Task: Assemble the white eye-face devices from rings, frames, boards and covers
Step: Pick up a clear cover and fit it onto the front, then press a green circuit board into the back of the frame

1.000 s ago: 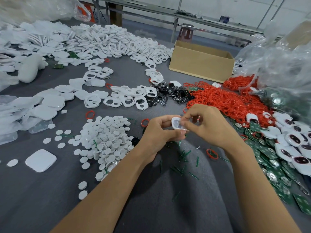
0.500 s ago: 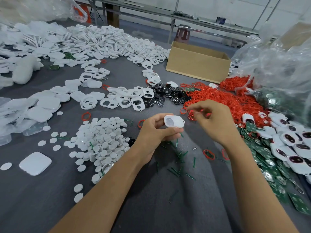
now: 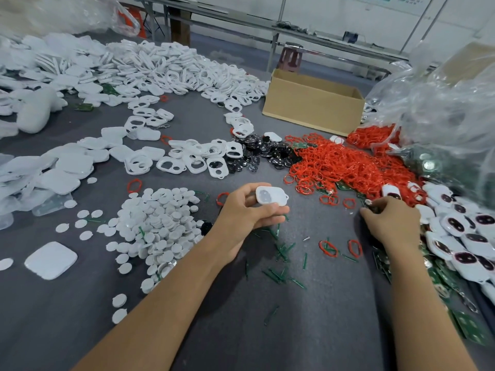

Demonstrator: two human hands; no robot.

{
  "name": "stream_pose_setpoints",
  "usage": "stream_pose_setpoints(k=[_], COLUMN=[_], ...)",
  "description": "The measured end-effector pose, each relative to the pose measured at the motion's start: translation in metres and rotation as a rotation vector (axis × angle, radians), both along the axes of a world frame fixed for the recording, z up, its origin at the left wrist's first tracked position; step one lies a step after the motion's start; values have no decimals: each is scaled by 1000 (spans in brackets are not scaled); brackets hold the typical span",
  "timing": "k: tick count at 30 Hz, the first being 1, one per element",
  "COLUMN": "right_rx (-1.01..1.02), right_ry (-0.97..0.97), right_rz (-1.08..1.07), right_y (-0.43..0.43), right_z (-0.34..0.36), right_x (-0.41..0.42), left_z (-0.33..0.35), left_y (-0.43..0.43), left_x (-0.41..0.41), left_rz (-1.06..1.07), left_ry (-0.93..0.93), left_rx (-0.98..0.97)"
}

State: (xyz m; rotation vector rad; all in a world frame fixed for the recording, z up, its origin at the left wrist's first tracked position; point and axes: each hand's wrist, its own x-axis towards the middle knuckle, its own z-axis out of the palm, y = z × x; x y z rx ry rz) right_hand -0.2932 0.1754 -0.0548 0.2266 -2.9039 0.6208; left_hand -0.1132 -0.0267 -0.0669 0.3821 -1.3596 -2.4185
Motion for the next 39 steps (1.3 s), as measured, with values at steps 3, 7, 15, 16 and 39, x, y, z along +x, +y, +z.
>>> stream_pose_setpoints(k=[3, 7, 15, 16, 39], right_rx=[-1, -41, -371, -364, -418], right_ry=[54, 122, 14, -4, -237], right_rz=[-56, -96, 6, 43, 719], right_y=[0, -1, -8, -9, -57], right_z=[-3, -5, 4, 6, 20], right_x=[-2, -2, 3, 3, 43], left_z=[0, 1, 0, -1, -3], left_y=[0, 0, 0, -1, -3], left_x=[0, 0, -1, -1, -4], left_rz=[-6, -8, -5, -5, 28], left_ry=[-4, -10, -16, -15, 20], left_rx=[-22, -38, -38, -40, 16])
